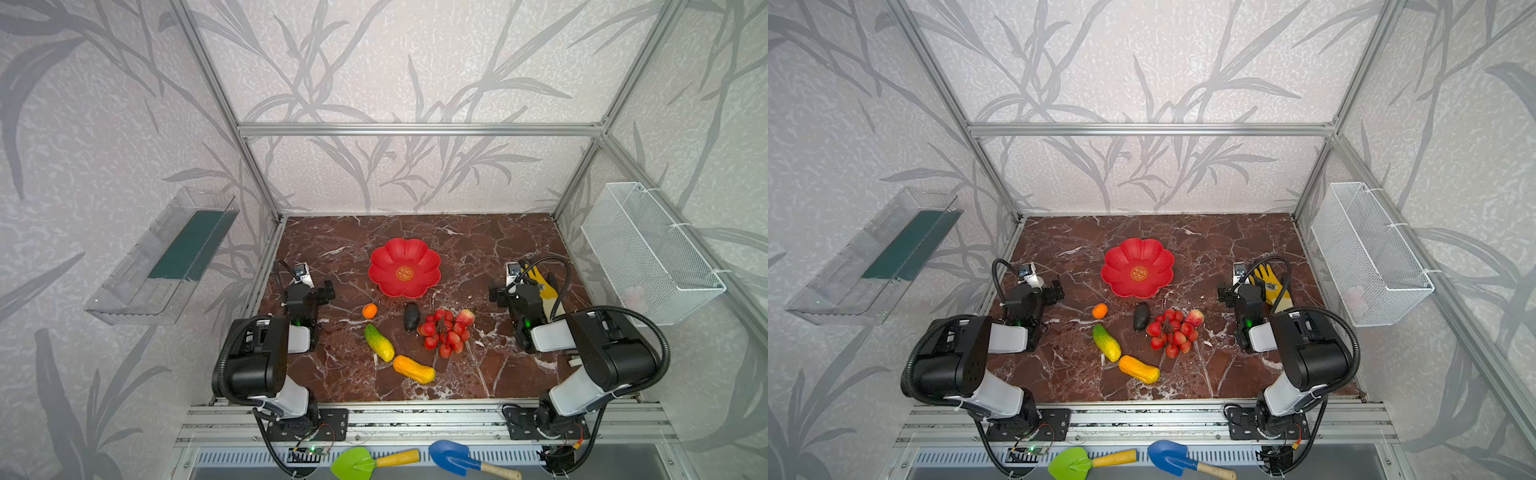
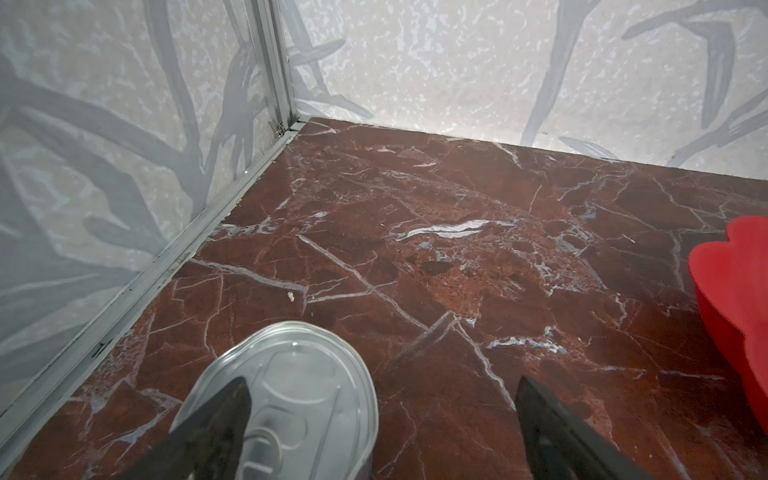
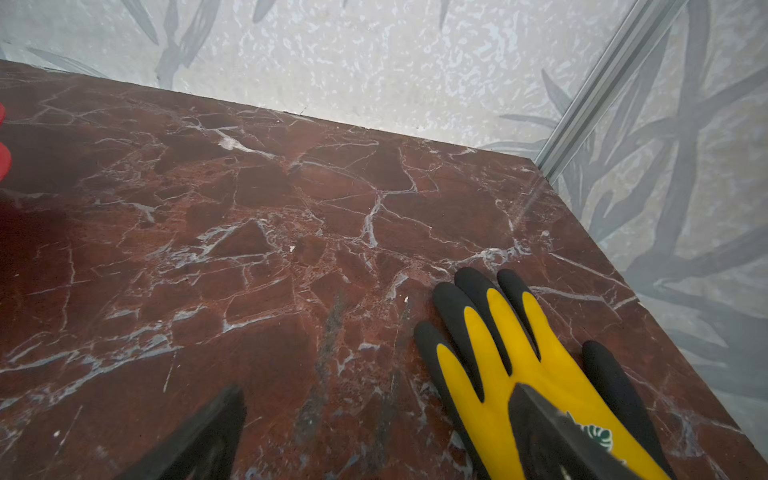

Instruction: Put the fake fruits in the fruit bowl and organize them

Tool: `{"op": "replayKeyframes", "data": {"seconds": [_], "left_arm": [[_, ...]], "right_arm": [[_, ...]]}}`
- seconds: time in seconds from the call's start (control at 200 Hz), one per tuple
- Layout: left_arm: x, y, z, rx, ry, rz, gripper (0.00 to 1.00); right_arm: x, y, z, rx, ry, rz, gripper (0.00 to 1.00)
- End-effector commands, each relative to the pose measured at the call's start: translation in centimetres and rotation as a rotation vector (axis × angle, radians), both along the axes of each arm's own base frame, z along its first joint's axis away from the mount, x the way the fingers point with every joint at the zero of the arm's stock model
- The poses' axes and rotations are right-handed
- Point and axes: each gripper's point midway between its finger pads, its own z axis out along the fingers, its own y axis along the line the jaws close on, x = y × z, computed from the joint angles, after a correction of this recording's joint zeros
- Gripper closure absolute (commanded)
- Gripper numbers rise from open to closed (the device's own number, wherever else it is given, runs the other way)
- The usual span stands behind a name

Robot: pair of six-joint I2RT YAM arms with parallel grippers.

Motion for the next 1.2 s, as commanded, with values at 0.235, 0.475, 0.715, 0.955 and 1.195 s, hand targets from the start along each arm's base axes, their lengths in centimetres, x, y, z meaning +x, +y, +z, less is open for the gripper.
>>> {"op": "replayKeyframes", "data": {"seconds": [0.235, 0.475, 0.715, 0.955, 1.195], "left_arm": [[0.4, 0.0, 0.4, 0.014, -0.007, -0.002, 0.01], [0.5, 0.0, 0.4, 0.013, -0.008, -0.001, 0.01], [0.5, 0.0, 0.5, 0.013, -0.008, -0.002, 0.01], [-0.2, 0.4, 1.7, 0.019, -0.041, 0.023, 0.04], [-2.0, 1.1, 10.8, -0.106, -0.079, 0.129, 0.01]], "right_arm": [[0.3, -0.2, 1.1, 0.011, -0.035, -0.015, 0.01], [0.3, -0.1, 1.1, 0.012, -0.034, -0.014, 0.01], [0.3, -0.1, 1.1, 0.012, -0.033, -0.014, 0.01], [0.2, -0.8, 1.6, 0.004, -0.032, -0.068, 0.01], [1.6, 0.5, 8.6, 0.097, 0.074, -0.159, 0.01]]}}
